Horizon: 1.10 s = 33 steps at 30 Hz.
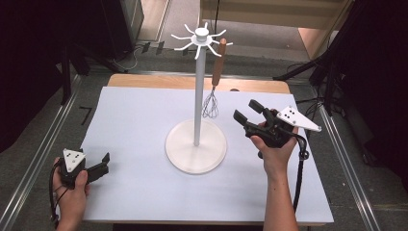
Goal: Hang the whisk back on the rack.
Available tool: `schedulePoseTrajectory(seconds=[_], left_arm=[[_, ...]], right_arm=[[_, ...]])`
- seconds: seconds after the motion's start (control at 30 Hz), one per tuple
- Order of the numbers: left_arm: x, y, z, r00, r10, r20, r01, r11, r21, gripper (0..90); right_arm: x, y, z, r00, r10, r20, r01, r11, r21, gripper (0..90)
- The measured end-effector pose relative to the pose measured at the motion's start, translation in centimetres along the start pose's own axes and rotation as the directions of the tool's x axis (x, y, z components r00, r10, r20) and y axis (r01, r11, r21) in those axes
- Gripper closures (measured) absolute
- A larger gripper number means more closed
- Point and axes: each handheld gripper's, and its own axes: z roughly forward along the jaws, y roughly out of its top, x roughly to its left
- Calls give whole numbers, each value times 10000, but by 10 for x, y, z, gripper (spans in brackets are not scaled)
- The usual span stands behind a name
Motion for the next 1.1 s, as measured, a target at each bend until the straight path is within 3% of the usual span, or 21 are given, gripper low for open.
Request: schedulePoseTrajectory(seconds=[0.13,0.23,0.27,0.33,0.43,0.47,0.73,0.77,0.83,0.87,0.93,1.1], left_arm=[[0,0,0,10000,6,4,-6,10000,5,138],[0,0,0,10000,8,4,-8,10000,16,138],[0,0,0,10000,8,4,-8,10000,16,138],[0,0,0,10000,35,6,-35,10000,17,138],[0,0,0,10000,26,7,-26,10000,15,138],[0,0,0,10000,34,0,-34,10000,24,138],[0,0,0,10000,56,-3,-56,10000,18,138],[0,0,0,10000,54,-9,-54,10000,3,138],[0,0,0,10000,53,-10,-53,10000,10,138],[0,0,0,10000,54,-12,-54,10000,11,138],[0,0,0,10000,69,-1,-69,10000,31,138],[-1,0,0,10000,89,-21,-89,10000,44,138]], right_arm=[[-3,-7,-3,9980,-221,596,202,9993,322,235],[-7,-15,-8,9896,-534,1338,441,9965,714,198],[-7,-15,-8,9896,-534,1338,441,9965,714,198],[-9,-23,-11,9780,-973,1846,777,9909,1102,193],[-11,-27,-13,9721,-1135,2053,876,9875,1313,192],[-13,-32,-16,9662,-1225,2269,895,9845,1506,188],[-27,-49,-31,9488,-1103,2959,608,9833,1713,186],[-31,-54,-35,9424,-1079,3167,520,9823,1799,181],[-33,-56,-38,9399,-1038,3254,457,9824,1814,178],[-37,-60,-42,9325,-995,3471,357,9819,1858,177],[-40,-64,-46,9269,-985,3621,300,9813,1902,175],[-46,-71,-52,9211,-969,3770,150,9767,2143,172]])
